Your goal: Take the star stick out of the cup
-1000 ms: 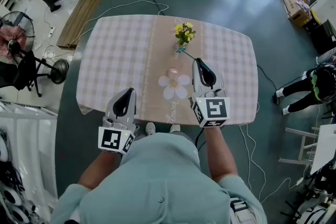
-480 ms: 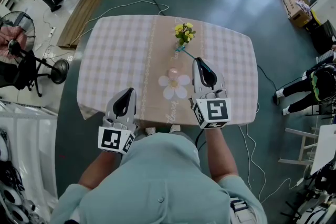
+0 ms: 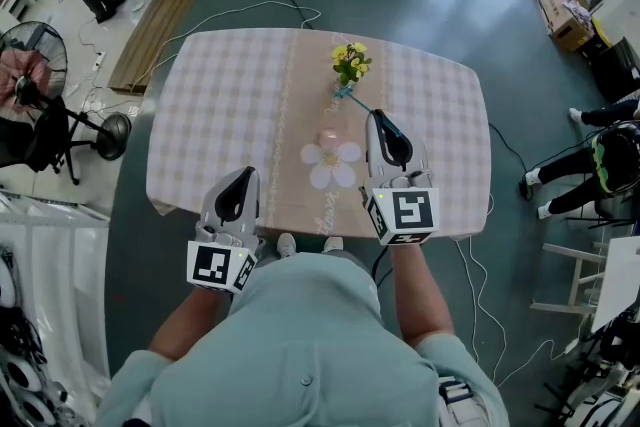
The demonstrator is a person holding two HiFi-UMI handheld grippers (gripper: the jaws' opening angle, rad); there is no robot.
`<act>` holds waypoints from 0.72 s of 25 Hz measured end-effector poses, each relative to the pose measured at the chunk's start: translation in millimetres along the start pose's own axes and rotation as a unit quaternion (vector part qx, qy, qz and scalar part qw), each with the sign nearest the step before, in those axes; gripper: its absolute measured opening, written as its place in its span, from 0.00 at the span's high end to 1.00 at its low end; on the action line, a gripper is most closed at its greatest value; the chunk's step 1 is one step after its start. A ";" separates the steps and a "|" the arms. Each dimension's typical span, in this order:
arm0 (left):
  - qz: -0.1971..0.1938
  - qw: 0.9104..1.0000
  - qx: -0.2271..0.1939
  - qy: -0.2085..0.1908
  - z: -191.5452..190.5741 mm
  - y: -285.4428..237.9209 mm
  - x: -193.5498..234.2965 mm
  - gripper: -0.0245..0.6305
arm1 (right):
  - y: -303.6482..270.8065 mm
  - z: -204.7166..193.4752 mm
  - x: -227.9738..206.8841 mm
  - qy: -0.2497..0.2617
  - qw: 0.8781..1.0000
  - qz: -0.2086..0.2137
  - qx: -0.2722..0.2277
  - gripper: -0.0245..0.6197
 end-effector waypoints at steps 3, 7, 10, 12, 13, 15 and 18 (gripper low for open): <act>0.000 1.000 0.000 -0.001 2.6 -0.6 -1.1 0.96 | 0.0 1.2 -0.4 -0.003 1.000 0.001 0.000 0.94; 0.000 1.000 0.001 -0.002 4.9 -0.8 -1.9 0.96 | 0.2 2.3 -2.2 -0.012 1.000 0.002 0.001 0.94; 0.001 1.000 0.001 -0.002 3.3 0.2 -1.9 0.96 | 1.2 1.9 -2.1 -0.011 1.000 0.001 -0.001 0.94; 0.002 1.000 0.002 -0.002 2.5 0.6 -1.8 0.96 | 1.3 1.8 -1.9 -0.010 1.000 0.001 -0.001 0.94; 0.002 1.000 0.002 -0.002 2.6 0.7 -1.9 0.96 | 1.3 2.1 -1.7 -0.010 1.000 0.001 -0.001 0.94; 0.001 1.000 0.002 -0.002 3.8 0.6 -2.1 0.96 | 1.6 3.1 -1.6 -0.010 1.000 0.001 -0.001 0.94; 0.001 1.000 0.000 -0.002 4.5 0.9 -2.2 0.96 | 2.2 3.6 -1.4 -0.010 1.000 0.000 -0.001 0.94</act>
Point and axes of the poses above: the fingertips, and each gripper's own axes: y backward along the fingers, x to its left, z out of its top, the point moved 4 cm from there along y, backward along the fingers, and after that the axes turned 4 degrees about -x, right-handed, at the moved point
